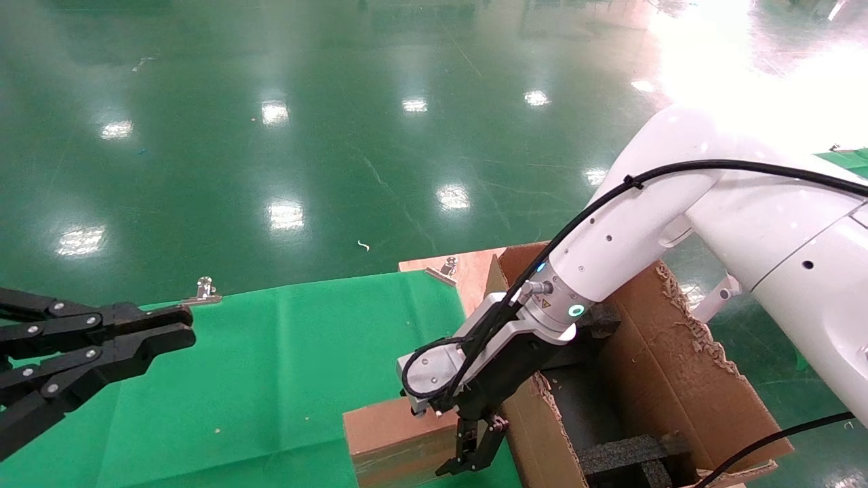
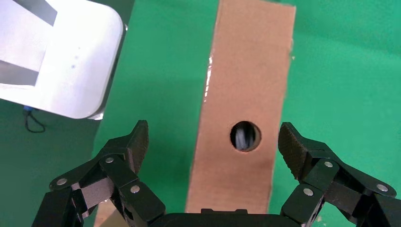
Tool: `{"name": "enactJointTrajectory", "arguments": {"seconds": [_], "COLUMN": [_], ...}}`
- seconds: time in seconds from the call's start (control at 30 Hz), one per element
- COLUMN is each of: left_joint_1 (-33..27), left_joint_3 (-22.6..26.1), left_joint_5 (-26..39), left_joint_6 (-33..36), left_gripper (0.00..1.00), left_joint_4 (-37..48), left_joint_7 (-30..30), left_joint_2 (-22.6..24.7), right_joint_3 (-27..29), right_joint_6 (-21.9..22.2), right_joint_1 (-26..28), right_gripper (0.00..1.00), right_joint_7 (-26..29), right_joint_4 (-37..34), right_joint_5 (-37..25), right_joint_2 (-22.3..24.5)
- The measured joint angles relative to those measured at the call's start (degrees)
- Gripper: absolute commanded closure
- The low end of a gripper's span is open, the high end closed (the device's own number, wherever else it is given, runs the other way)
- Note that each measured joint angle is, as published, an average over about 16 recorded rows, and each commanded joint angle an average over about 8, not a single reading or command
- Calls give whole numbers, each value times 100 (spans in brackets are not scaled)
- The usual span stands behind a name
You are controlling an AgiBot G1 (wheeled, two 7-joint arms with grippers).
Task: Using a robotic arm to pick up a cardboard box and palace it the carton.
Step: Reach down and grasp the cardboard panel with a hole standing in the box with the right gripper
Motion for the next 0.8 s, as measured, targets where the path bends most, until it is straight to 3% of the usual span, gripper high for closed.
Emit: {"name": "enactJointTrajectory", "arguments": {"seconds": [0.8], "left_joint_1": [1], "left_joint_3": [0], "left_joint_5": [-1], "left_joint_6": [-1], "left_gripper": [0], "left_joint_4": [1], "left_joint_7": [0], "left_joint_2": [0], "right_joint_3": [12], "right_joint_6": [4], "right_joint_1": [-8], "right_gripper": [100], "right_joint_7": [-4], "right_joint_4": [28], "right_joint_5": [8], "right_joint_2": [6]}}
